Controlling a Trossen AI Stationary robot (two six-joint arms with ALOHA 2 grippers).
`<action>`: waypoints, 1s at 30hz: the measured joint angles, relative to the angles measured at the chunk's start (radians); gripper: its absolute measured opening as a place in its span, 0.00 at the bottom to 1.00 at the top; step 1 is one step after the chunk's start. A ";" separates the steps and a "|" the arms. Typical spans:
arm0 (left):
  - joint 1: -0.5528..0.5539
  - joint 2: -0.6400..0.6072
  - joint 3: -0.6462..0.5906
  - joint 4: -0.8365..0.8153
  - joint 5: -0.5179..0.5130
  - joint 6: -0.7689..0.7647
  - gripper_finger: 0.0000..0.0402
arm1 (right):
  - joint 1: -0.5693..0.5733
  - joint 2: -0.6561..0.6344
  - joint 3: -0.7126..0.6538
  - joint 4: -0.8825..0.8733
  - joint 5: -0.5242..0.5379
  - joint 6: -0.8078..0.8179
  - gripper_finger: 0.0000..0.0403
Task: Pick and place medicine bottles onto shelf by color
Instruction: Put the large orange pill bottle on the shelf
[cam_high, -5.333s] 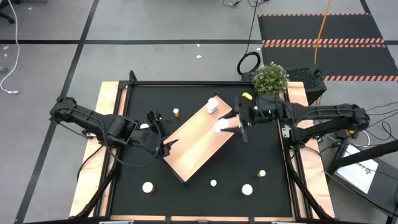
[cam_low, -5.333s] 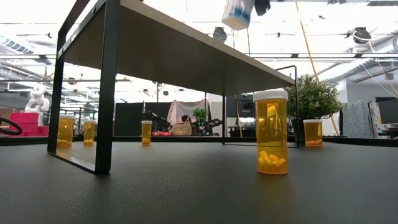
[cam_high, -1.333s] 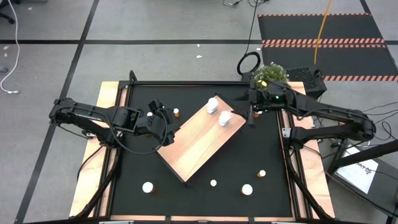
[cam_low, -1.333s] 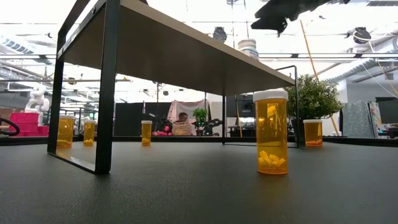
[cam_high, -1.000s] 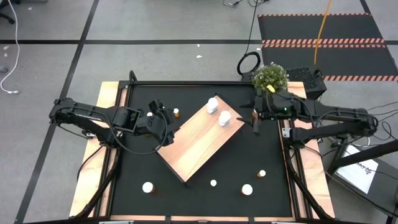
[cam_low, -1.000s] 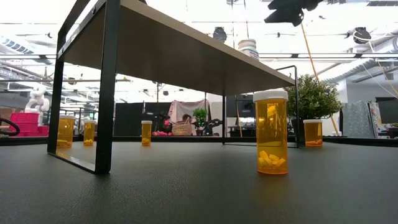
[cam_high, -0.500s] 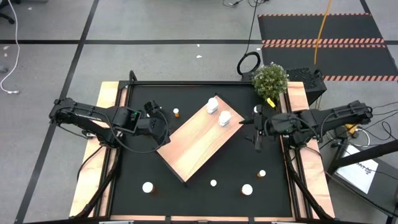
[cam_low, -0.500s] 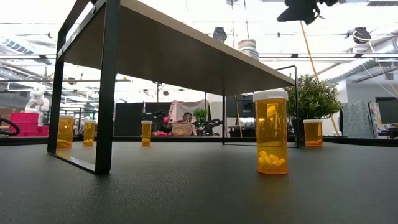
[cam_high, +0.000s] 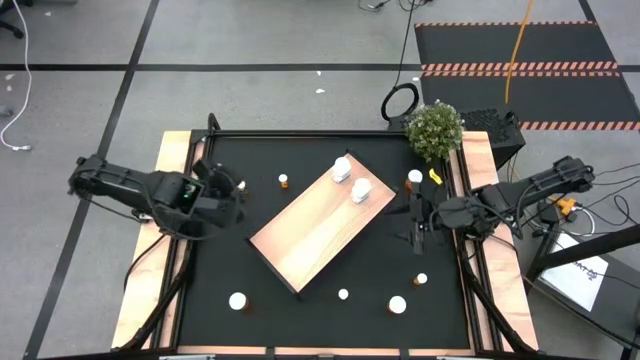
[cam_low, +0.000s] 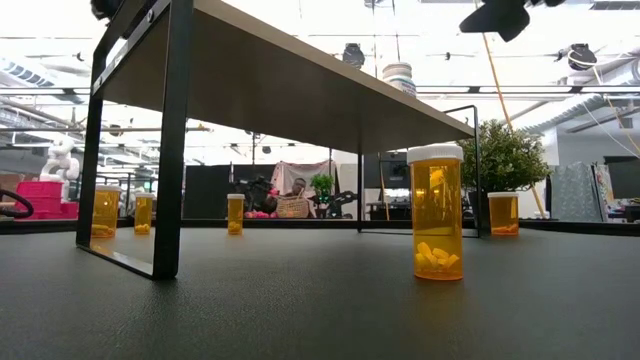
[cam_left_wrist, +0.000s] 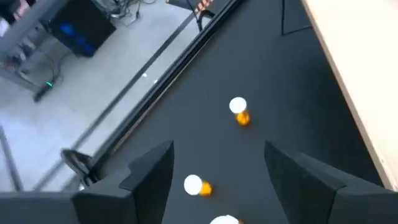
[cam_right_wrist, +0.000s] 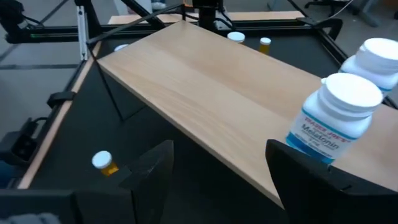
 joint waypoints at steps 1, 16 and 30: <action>-0.007 -0.029 -0.033 0.004 0.005 -0.030 0.62 | 0.005 0.000 0.000 0.006 0.000 0.002 0.62; -0.032 -0.166 -0.230 0.054 0.098 -0.225 0.62 | 0.111 0.006 0.000 0.014 0.128 0.115 0.62; -0.008 -0.156 -0.335 0.023 0.197 -0.412 0.69 | 0.170 0.010 0.000 0.016 0.130 0.089 0.62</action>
